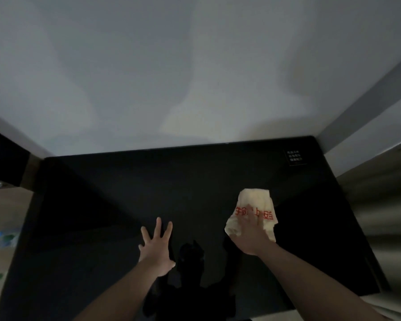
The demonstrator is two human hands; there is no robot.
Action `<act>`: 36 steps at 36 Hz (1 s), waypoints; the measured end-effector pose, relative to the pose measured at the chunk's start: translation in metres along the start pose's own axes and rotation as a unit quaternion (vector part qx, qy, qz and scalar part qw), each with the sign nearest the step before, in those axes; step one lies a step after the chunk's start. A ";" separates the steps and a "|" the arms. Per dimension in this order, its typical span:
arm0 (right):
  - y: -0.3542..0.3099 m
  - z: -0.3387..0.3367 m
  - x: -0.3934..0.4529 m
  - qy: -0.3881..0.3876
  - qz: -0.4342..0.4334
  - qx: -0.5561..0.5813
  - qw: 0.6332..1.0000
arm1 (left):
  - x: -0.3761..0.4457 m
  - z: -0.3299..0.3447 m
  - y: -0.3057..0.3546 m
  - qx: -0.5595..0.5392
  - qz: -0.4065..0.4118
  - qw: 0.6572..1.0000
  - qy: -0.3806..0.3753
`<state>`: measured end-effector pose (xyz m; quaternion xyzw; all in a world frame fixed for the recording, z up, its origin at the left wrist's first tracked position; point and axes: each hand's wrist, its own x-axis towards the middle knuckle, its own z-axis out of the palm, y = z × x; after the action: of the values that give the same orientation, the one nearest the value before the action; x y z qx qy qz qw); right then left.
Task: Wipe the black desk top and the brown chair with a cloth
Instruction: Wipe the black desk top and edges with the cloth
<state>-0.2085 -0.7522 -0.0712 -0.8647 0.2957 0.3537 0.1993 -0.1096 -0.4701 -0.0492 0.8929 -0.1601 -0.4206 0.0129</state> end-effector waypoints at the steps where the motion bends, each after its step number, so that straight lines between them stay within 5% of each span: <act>1: -0.001 0.000 -0.001 0.005 0.007 0.006 1.000 | -0.001 0.000 0.000 0.000 -0.001 1.000 -0.005; 10: -0.021 -0.025 -0.031 0.048 0.039 0.103 0.993 | 0.003 -0.006 0.015 0.026 0.033 0.999 -0.012; 18: 0.010 -0.027 -0.009 0.037 0.036 0.067 0.996 | 0.005 0.009 0.085 0.016 0.089 0.996 0.002; 26: 0.095 -0.066 0.019 0.019 0.006 0.025 0.999 | 0.026 0.008 0.180 0.028 0.084 0.996 -0.010; 36: 0.236 -0.126 0.051 -0.001 0.068 -0.008 0.998 | 0.048 0.016 0.279 0.046 0.044 0.996 -0.059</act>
<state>-0.2710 -1.0170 -0.0560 -0.8437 0.3510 0.3698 0.1678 -0.1701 -0.7469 -0.0510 0.8580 -0.2190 -0.4641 -0.0191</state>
